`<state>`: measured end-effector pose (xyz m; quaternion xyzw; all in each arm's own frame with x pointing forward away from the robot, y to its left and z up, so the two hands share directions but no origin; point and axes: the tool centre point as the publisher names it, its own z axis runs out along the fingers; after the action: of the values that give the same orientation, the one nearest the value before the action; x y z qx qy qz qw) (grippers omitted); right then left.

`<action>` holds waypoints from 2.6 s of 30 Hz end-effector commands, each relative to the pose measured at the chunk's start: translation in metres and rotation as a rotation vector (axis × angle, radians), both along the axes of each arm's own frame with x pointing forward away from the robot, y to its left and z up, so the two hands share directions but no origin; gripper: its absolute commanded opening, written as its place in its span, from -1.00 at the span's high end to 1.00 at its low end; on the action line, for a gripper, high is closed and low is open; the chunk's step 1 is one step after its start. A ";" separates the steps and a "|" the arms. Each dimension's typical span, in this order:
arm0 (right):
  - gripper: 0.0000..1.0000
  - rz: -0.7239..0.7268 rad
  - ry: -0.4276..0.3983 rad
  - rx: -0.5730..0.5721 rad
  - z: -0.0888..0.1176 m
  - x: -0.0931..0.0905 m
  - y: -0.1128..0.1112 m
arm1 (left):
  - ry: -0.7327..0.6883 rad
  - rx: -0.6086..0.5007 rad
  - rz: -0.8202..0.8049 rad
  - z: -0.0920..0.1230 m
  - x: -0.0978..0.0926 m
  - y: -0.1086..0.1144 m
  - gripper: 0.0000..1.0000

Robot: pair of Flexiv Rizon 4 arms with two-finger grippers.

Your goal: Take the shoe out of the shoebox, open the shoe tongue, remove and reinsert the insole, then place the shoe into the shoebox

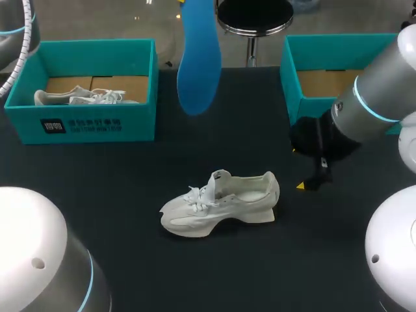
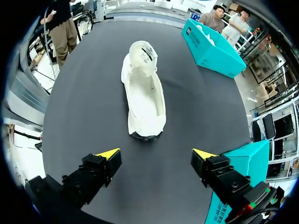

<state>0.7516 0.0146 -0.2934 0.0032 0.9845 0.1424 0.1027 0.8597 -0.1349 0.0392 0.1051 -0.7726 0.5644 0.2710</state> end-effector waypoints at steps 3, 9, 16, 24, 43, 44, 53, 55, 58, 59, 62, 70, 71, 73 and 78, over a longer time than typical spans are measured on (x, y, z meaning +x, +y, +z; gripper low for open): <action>-1.00 -0.015 0.037 -0.085 -0.005 0.012 0.007 | -0.001 -0.002 0.000 -0.001 0.000 0.000 1.00; -1.00 -0.020 0.043 -0.083 -0.006 0.011 0.004 | -0.001 -0.002 0.000 -0.001 0.000 0.000 1.00; -1.00 -0.040 0.057 -0.103 -0.006 0.010 0.002 | -0.001 -0.002 0.000 -0.001 0.000 0.000 1.00; -1.00 -0.041 0.060 -0.088 -0.006 0.010 0.001 | 0.030 -0.016 -0.012 0.004 -0.012 0.001 1.00; -1.00 -0.041 0.060 -0.088 -0.006 0.010 0.001 | 0.047 -0.015 -0.013 0.009 0.001 0.005 1.00; -1.00 -0.041 0.060 -0.088 -0.006 0.010 0.001 | 0.047 -0.015 -0.013 0.009 0.001 0.005 1.00; -1.00 -0.055 0.051 -0.139 -0.005 0.010 0.001 | 0.047 -0.015 -0.013 0.009 0.001 0.005 1.00; -1.00 -0.057 0.083 -0.182 -0.006 0.010 0.003 | 0.047 -0.015 -0.013 0.009 0.001 0.005 1.00; -1.00 -0.034 0.089 -0.233 -0.004 0.013 0.015 | 0.047 -0.015 -0.013 0.009 0.001 0.005 1.00; -1.00 -0.028 0.101 -0.267 -0.004 0.015 0.019 | 0.047 -0.015 -0.013 0.009 0.001 0.005 1.00; -1.00 -0.022 0.087 -0.319 -0.003 0.022 0.038 | 0.047 -0.015 -0.013 0.009 0.001 0.005 1.00; -1.00 0.004 0.076 -0.356 -0.009 0.034 0.070 | 0.047 -0.015 -0.013 0.009 0.001 0.005 1.00; -1.00 0.007 0.078 -0.359 -0.010 0.035 0.073 | 0.047 -0.015 -0.013 0.009 0.001 0.005 1.00; -1.00 0.010 0.082 -0.373 -0.013 0.035 0.078 | 0.047 -0.015 -0.013 0.009 0.001 0.005 1.00; -1.00 0.002 0.079 -0.348 -0.020 0.035 0.087 | 0.047 -0.015 -0.013 0.009 0.001 0.005 1.00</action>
<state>0.7842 0.0895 -0.3052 -0.0129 0.9979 -0.0024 0.0633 0.8597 -0.1296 0.0478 0.1125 -0.7620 0.5665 0.2928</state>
